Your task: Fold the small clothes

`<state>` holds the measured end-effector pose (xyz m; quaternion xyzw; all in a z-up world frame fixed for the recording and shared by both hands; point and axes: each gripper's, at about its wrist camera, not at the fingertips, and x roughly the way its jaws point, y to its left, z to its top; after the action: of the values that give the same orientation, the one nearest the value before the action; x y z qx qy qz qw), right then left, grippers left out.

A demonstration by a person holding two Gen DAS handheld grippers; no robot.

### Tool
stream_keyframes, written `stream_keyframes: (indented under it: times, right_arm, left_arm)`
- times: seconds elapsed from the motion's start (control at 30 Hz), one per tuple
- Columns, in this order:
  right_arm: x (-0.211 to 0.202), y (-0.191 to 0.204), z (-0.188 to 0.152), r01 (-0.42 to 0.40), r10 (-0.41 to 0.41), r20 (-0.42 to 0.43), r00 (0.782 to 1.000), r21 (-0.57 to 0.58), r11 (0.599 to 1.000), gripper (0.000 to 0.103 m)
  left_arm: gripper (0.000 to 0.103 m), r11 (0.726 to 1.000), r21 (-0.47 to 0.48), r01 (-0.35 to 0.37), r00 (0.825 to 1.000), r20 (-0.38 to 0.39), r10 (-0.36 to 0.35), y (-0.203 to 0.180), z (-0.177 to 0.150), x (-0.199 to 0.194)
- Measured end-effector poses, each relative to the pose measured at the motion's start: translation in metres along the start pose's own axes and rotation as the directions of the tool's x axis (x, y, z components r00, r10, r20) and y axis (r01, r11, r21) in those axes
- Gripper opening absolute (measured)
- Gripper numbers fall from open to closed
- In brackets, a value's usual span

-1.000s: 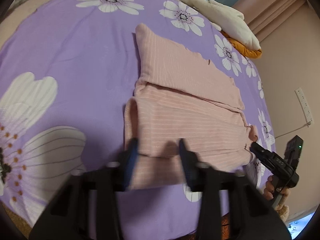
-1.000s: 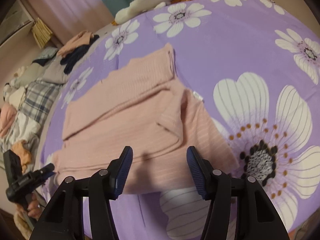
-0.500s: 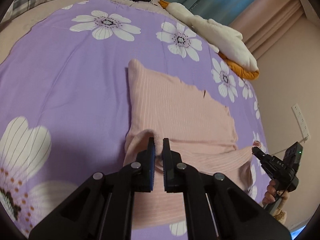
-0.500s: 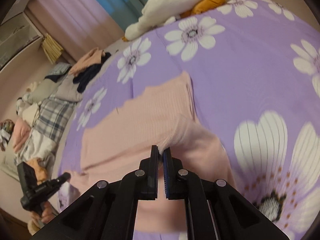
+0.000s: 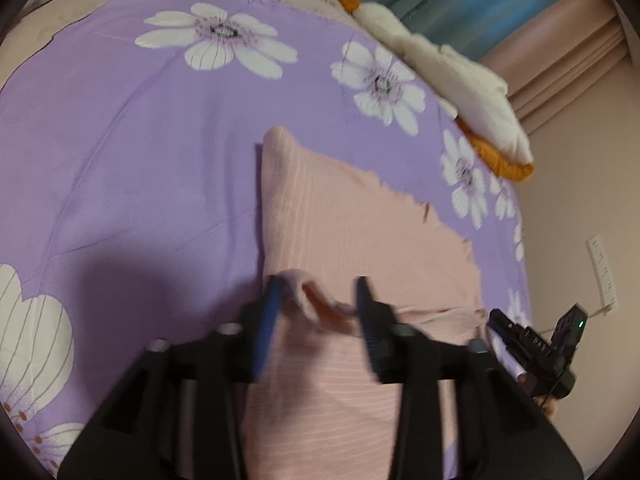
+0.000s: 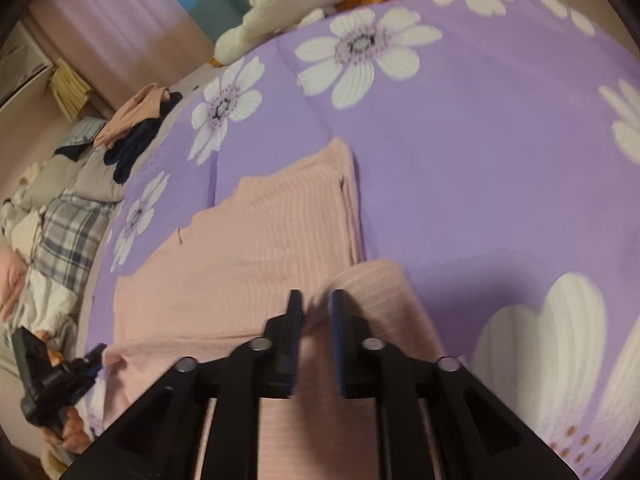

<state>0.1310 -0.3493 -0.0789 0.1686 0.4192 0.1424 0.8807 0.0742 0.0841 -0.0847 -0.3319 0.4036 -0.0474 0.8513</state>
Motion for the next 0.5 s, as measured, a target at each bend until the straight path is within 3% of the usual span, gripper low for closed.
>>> stream_keyframes:
  times: [0.03, 0.2, 0.33, 0.5]
  right_arm:
    - [-0.008, -0.002, 0.000, 0.012, -0.012, 0.032, 0.999, -0.002, 1.000, 0.048]
    - [-0.024, -0.021, 0.004, 0.037, -0.038, 0.056, 0.998, 0.027, 0.999, 0.050]
    - [-0.018, -0.034, 0.002, 0.036, -0.037, 0.025, 0.999, 0.056, 0.998, 0.050]
    - [-0.004, -0.026, -0.003, 0.022, -0.022, -0.021, 1.000, 0.019, 1.000, 0.050]
  left_arm:
    - [0.051, 1.000, 0.000, 0.003, 1.000, 0.016, -0.003, -0.002, 0.001, -0.004]
    - [0.067, 0.998, 0.055, -0.023, 0.997, 0.078, 0.019, -0.009, 0.000, -0.023]
    - [0.066, 0.995, 0.076, -0.062, 0.997, 0.043, 0.059, -0.004, -0.006, -0.011]
    - [0.061, 0.997, 0.054, -0.049, 0.998, -0.022, 0.050, 0.005, -0.018, 0.011]
